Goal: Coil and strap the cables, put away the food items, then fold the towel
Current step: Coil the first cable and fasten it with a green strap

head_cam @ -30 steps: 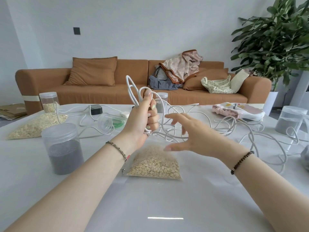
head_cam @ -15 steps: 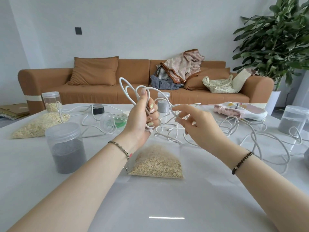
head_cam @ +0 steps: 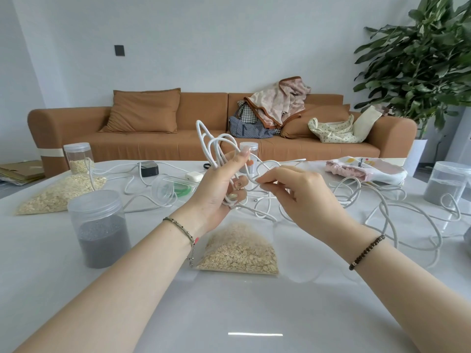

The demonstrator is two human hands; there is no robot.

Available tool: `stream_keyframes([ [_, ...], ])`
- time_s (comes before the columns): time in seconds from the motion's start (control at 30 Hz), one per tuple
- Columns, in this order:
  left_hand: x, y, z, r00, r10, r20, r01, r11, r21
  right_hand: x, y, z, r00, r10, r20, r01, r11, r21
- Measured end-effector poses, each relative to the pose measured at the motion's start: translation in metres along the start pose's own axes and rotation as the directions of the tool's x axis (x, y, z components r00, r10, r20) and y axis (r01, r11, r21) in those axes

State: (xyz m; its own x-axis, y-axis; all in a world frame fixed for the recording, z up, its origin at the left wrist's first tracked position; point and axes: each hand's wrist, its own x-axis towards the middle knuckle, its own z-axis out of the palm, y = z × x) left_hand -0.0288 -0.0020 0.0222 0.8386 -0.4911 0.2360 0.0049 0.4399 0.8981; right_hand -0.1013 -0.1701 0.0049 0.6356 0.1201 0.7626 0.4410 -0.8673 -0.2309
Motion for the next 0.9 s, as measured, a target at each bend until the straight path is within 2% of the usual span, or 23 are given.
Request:
stream_keyframes([
  [0.17, 0.004, -0.001, -0.004, 1.000, 0.018, -0.001, -0.018, 0.999, 0.043, -0.001, -0.006, -0.003, 1.000, -0.009, 0.013, 0.011, 0.997, -0.081],
  [0.27, 0.005, -0.002, -0.004, 1.000, 0.001, 0.008, -0.001, 1.000, 0.007, 0.000, -0.009, -0.005, 1.000, -0.018, -0.002, 0.018, 0.993, -0.118],
  [0.37, 0.003, -0.001, -0.002, 0.999, -0.023, 0.050, 0.025, 0.999, -0.042, 0.001, -0.011, -0.008, 1.000, -0.018, -0.018, 0.017, 0.997, -0.077],
  [0.47, -0.003, 0.000, 0.005, 0.992, -0.095, 0.088, 0.099, 0.994, -0.044, 0.003, -0.017, -0.013, 0.996, -0.082, -0.040, 0.081, 0.996, -0.027],
  [0.6, -0.011, -0.001, 0.015, 0.954, -0.244, 0.172, 0.226, 0.967, 0.116, 0.006, -0.034, -0.020, 0.978, -0.182, -0.100, 0.188, 0.981, 0.046],
  [0.73, -0.022, -0.010, 0.024, 0.851, -0.408, 0.330, 0.276, 0.883, 0.380, 0.010, -0.045, -0.026, 0.979, -0.124, -0.161, 0.151, 0.974, 0.171],
  [0.8, -0.026, -0.014, 0.027, 0.808, -0.470, 0.356, 0.268, 0.831, 0.487, 0.012, -0.044, -0.028, 0.987, -0.082, -0.141, 0.107, 0.978, 0.181],
  [0.9, -0.028, -0.017, 0.028, 0.789, -0.498, 0.360, 0.252, 0.797, 0.549, 0.012, -0.039, -0.025, 0.991, -0.023, -0.128, 0.049, 0.978, 0.202],
])
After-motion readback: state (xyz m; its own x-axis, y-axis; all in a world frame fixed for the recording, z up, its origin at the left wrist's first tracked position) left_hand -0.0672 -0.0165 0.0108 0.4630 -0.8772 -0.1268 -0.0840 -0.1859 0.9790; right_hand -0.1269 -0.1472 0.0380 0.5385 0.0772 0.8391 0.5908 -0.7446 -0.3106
